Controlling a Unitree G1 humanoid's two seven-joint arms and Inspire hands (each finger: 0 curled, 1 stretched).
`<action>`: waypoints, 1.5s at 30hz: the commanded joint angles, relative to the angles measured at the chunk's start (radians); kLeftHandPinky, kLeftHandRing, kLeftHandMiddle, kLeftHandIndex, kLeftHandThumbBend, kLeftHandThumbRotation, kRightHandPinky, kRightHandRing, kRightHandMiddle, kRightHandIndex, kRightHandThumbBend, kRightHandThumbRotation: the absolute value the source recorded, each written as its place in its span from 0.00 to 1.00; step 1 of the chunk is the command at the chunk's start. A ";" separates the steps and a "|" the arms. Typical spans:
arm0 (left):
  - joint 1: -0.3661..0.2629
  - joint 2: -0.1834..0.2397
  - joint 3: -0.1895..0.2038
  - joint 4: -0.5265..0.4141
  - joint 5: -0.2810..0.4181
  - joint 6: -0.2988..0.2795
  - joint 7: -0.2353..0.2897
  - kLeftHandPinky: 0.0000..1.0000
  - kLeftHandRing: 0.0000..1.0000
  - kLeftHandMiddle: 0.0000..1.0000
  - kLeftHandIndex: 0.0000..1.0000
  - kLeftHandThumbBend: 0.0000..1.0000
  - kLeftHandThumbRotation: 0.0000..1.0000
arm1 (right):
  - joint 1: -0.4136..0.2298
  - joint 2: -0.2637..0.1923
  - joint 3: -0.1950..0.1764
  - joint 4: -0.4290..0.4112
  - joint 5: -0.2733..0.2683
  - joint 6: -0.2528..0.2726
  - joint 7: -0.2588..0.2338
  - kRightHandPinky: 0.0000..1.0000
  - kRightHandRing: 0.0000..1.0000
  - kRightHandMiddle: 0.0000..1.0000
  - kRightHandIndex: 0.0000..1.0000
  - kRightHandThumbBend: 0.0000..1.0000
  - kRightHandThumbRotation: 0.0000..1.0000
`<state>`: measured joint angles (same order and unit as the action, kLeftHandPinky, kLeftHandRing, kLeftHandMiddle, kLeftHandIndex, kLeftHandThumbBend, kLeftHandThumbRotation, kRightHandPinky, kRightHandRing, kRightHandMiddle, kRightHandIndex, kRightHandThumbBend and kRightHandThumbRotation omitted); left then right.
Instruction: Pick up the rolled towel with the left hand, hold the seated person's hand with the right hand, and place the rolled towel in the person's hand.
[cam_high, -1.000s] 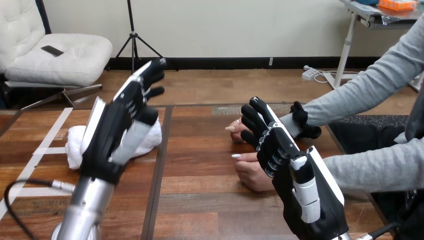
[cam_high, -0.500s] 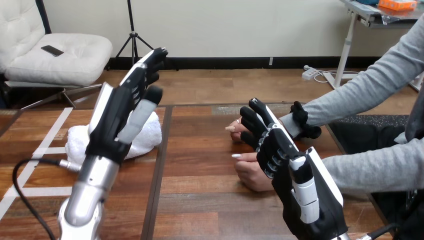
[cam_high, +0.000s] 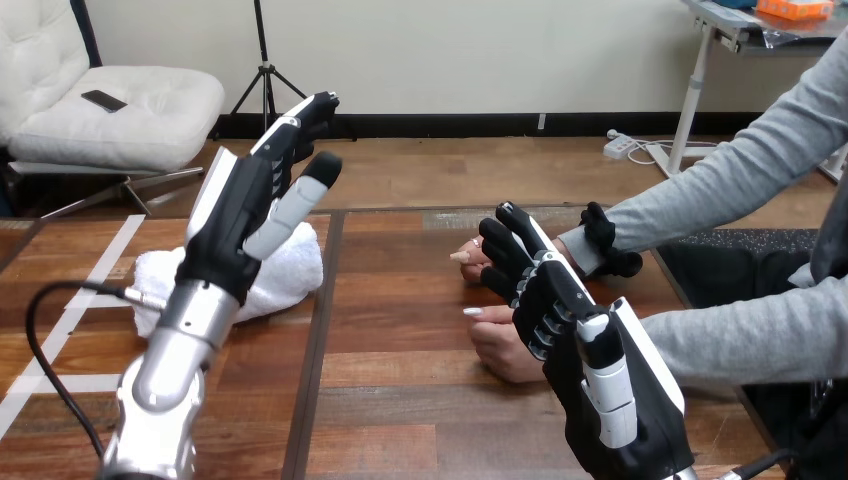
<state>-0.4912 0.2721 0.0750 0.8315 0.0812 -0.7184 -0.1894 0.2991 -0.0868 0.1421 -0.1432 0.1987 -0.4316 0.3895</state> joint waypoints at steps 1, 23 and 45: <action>-0.213 0.062 -0.013 0.114 0.061 0.007 0.068 0.89 0.92 0.90 0.87 0.85 0.91 | -0.098 0.006 -0.021 -0.003 0.021 -0.029 0.003 1.00 1.00 0.97 0.98 0.84 1.00; -0.432 0.107 -0.051 0.334 0.138 0.149 0.106 0.87 0.91 0.92 0.90 0.80 0.87 | -0.107 -0.001 -0.026 0.006 0.029 -0.038 0.017 1.00 1.00 0.97 0.97 0.84 1.00; -0.552 0.132 -0.089 0.428 0.202 0.305 0.117 0.87 0.92 0.93 0.91 0.68 0.82 | -0.095 -0.007 -0.040 -0.003 0.030 -0.041 0.022 1.00 1.00 0.96 0.96 0.83 1.00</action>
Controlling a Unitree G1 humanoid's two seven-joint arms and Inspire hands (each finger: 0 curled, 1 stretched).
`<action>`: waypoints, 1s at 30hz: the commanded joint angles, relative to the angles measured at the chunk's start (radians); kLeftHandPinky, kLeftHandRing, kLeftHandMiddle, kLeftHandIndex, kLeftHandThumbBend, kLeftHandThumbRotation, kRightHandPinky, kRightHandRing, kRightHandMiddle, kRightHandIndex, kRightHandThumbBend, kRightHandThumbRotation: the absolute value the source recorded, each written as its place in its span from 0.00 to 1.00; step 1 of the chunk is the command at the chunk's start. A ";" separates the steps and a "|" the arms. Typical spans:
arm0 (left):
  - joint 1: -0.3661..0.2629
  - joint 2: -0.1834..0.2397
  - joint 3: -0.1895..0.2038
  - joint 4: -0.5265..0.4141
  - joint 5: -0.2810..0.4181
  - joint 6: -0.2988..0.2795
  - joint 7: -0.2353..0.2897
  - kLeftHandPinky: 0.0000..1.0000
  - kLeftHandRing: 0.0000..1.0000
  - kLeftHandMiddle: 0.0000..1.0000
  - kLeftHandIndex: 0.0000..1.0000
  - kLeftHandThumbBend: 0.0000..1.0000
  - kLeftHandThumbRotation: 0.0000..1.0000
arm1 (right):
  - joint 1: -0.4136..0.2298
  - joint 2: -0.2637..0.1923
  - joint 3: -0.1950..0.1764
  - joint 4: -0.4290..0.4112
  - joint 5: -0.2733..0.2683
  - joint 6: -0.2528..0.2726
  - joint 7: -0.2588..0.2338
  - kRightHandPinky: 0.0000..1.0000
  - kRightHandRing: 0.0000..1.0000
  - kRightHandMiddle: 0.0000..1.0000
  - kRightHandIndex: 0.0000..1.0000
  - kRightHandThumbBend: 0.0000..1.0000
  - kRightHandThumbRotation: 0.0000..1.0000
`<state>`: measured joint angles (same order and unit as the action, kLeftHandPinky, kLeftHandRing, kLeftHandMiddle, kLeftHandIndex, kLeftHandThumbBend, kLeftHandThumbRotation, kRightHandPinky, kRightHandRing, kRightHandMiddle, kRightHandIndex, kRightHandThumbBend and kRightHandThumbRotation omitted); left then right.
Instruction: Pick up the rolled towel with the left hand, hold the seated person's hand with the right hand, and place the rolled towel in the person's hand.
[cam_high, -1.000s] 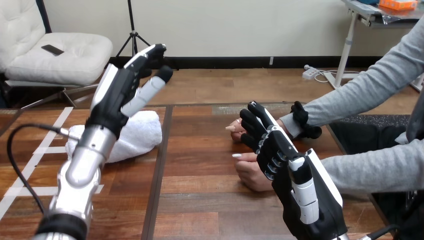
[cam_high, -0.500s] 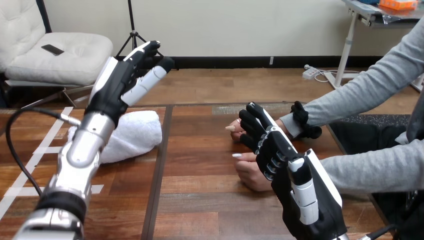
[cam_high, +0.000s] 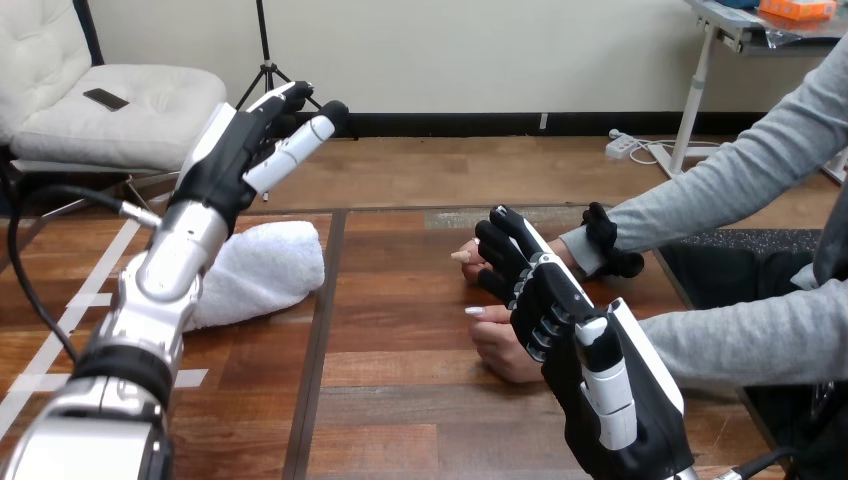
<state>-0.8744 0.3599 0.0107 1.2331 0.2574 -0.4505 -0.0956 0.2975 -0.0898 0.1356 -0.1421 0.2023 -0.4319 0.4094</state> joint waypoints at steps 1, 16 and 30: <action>-0.174 0.046 -0.030 0.030 0.033 0.048 0.025 0.87 0.92 0.93 0.91 0.68 0.82 | -0.093 -0.004 -0.034 -0.005 0.027 -0.041 0.003 1.00 1.00 0.96 0.96 0.83 1.00; -0.211 0.051 -0.088 0.068 0.105 0.159 0.040 0.85 0.91 0.93 0.92 0.67 0.79 | -0.082 -0.003 -0.036 -0.018 0.027 -0.037 0.007 1.00 1.00 0.96 0.96 0.83 1.00; -0.230 0.060 -0.201 0.095 0.239 0.263 0.103 0.84 0.91 0.93 0.93 0.65 0.69 | -0.077 -0.002 -0.035 -0.015 0.021 -0.047 0.007 1.00 1.00 0.96 0.96 0.82 1.00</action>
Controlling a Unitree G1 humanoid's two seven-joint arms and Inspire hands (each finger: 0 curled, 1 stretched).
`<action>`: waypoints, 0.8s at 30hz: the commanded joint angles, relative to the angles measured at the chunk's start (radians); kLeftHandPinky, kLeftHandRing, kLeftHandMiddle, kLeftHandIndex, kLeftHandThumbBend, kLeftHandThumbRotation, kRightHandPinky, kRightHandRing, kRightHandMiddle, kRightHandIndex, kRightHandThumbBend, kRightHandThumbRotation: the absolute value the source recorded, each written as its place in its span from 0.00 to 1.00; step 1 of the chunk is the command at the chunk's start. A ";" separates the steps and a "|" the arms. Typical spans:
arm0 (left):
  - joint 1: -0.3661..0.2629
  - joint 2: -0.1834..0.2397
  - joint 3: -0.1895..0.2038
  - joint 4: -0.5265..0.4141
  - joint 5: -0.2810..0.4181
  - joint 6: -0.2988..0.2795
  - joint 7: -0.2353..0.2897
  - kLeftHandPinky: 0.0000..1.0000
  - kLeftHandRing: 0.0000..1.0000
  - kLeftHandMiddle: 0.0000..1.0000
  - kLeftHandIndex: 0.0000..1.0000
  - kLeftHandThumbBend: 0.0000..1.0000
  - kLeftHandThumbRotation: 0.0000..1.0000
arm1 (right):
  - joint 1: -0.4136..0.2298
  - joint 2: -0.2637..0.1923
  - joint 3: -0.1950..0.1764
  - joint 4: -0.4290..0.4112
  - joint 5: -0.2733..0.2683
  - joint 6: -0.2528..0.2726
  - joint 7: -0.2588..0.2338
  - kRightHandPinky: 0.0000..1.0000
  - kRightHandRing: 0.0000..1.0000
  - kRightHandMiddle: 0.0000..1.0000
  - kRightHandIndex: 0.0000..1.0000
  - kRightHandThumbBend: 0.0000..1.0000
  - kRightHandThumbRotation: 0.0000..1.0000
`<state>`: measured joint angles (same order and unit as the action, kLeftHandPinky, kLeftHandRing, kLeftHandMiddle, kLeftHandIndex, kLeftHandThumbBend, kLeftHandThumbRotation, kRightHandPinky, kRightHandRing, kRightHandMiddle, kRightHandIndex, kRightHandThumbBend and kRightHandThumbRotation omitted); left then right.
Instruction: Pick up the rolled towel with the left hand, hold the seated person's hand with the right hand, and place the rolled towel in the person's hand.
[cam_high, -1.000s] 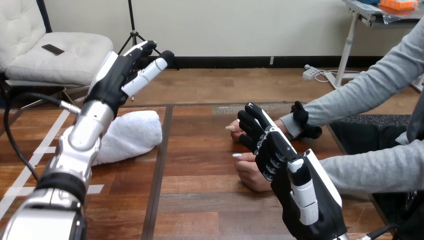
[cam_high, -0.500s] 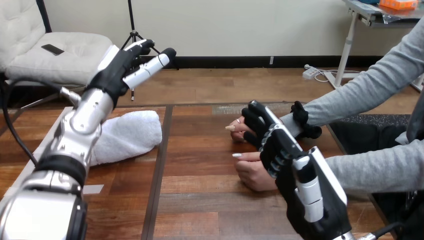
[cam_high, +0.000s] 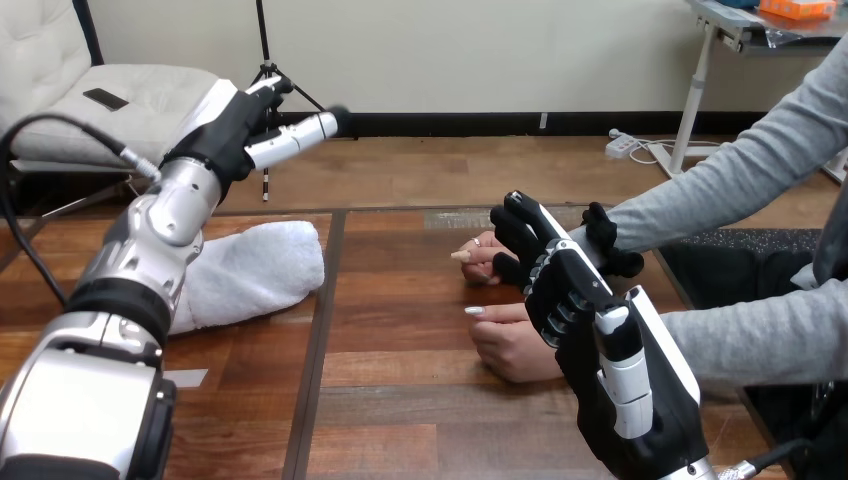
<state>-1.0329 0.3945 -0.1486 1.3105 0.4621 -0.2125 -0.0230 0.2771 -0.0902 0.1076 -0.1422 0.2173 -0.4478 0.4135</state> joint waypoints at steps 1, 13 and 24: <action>-0.073 0.025 -0.047 0.020 0.041 0.041 0.035 0.84 0.91 0.93 0.93 0.65 0.69 | -0.056 -0.001 -0.007 -0.015 0.006 -0.031 0.003 1.00 1.00 0.96 0.96 0.82 1.00; -0.075 0.036 -0.138 0.036 0.140 0.135 0.039 0.87 0.95 0.95 0.95 0.66 0.72 | -0.046 0.003 -0.004 -0.022 0.000 -0.032 -0.005 1.00 1.00 0.96 0.96 0.82 1.00; -0.050 0.045 -0.153 0.040 0.149 0.142 0.049 0.86 0.95 0.96 0.94 0.67 0.70 | -0.036 0.006 -0.002 -0.029 -0.004 -0.035 -0.010 1.00 1.00 0.96 0.96 0.81 1.00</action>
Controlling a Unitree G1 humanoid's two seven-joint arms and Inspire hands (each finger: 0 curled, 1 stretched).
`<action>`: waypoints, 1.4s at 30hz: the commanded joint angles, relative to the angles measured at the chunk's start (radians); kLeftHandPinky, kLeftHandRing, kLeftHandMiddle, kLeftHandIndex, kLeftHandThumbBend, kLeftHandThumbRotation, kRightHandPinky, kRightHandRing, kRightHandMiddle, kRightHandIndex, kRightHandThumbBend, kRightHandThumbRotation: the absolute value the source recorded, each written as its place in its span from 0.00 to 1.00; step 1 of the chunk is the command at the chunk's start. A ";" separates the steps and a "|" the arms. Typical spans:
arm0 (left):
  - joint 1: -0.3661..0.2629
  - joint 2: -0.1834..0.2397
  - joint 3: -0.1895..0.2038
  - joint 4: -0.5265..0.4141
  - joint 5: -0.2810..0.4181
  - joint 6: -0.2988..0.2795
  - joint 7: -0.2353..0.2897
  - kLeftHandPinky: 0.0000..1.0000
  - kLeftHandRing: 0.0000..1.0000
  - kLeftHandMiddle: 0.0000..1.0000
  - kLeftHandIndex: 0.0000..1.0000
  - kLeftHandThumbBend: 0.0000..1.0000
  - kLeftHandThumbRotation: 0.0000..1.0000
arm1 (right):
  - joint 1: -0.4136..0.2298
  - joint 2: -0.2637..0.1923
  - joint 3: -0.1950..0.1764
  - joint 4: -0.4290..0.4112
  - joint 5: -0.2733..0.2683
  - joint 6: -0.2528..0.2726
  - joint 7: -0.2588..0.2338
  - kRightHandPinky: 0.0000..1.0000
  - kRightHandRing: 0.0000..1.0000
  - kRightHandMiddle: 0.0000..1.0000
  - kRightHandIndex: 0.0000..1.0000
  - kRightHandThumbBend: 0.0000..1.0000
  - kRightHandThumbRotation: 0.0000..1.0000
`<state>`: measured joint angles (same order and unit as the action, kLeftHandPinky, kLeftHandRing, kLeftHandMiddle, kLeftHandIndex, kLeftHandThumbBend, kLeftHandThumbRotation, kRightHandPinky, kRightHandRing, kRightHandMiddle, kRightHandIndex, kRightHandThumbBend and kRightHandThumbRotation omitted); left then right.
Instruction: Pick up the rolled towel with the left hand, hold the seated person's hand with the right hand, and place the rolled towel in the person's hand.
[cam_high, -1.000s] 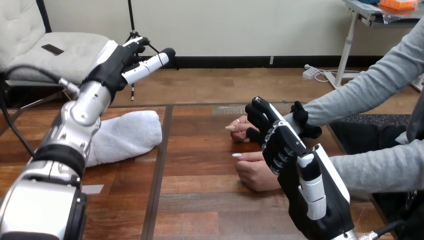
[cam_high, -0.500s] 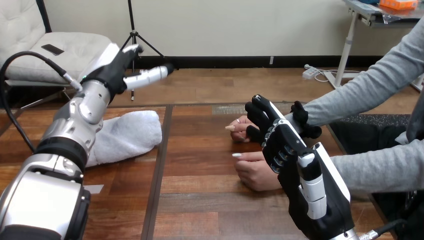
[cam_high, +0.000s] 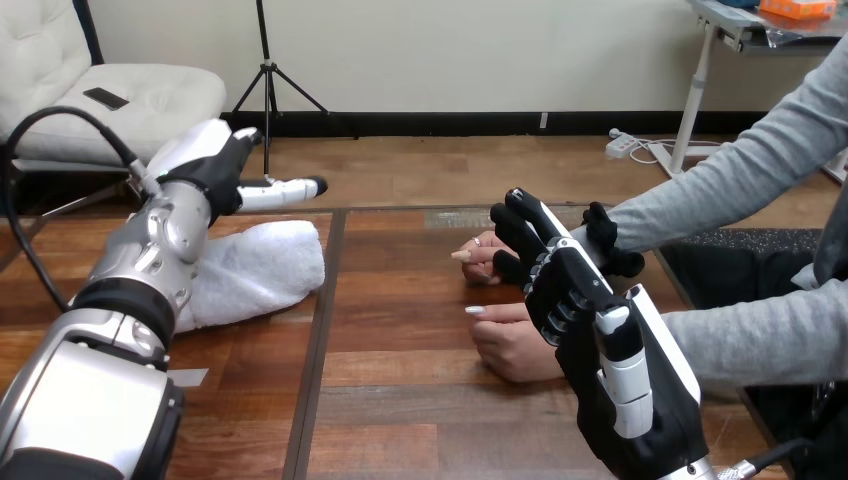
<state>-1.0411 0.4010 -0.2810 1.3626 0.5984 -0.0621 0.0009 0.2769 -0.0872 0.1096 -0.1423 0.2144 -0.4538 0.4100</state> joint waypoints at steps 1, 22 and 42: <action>-0.038 0.039 -0.023 -0.011 0.014 -0.006 0.023 0.86 0.94 0.96 0.94 0.67 0.70 | -0.035 0.003 -0.004 -0.030 -0.002 -0.029 -0.008 1.00 1.00 0.96 0.96 0.81 1.00; 0.012 0.057 -0.132 -0.002 0.105 0.039 0.054 0.99 0.99 0.99 0.98 0.68 0.85 | -0.029 0.000 -0.004 -0.028 -0.001 -0.036 -0.006 1.00 1.00 0.96 0.96 0.81 1.00; 0.055 0.054 -0.170 0.002 0.135 0.072 0.110 1.00 1.00 0.98 0.97 0.75 0.95 | -0.026 -0.011 -0.008 -0.037 0.013 -0.036 0.002 1.00 1.00 0.96 0.96 0.82 1.00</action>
<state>-0.9692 0.4333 -0.4269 1.3704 0.7164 0.0035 0.0753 0.2799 -0.0905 0.1100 -0.1428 0.2153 -0.4675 0.4086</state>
